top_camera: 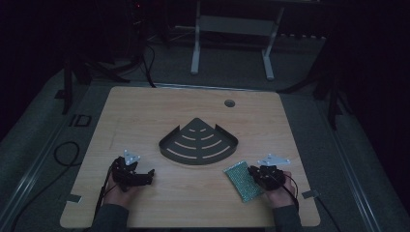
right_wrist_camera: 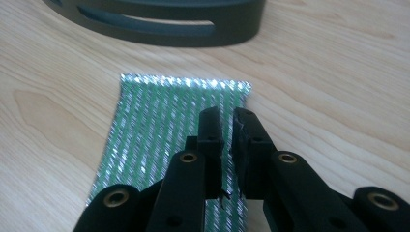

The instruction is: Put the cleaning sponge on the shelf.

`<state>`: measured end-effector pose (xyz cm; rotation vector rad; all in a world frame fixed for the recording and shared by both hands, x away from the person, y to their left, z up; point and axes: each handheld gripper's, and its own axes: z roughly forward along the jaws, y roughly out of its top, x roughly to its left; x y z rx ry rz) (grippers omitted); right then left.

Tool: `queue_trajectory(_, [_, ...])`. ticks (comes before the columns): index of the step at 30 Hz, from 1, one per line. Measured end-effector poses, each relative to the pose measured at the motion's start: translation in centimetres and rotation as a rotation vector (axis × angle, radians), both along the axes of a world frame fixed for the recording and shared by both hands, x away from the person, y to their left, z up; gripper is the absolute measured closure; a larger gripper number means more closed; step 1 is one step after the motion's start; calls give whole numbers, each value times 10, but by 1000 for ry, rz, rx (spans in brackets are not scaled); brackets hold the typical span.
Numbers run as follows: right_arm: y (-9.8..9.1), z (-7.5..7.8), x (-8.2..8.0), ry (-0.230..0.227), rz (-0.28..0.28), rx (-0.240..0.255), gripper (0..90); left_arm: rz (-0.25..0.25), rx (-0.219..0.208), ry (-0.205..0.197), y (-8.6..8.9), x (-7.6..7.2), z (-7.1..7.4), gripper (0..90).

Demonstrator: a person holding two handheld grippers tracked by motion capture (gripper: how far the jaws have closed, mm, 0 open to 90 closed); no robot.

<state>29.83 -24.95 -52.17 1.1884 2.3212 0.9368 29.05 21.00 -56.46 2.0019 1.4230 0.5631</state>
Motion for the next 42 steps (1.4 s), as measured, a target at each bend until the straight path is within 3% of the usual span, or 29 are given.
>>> queue_trajectory(21, [-13,-5,3,90,-11,-2,813,0,0,0,0,0,0,30])
queue_trajectory(34, [-19,-8,12,166,-28,53,762,0,0,0,0,0,0,30])
queue_trajectory(42, [-19,-6,16,194,-15,46,778,0,0,0,0,0,0,30])
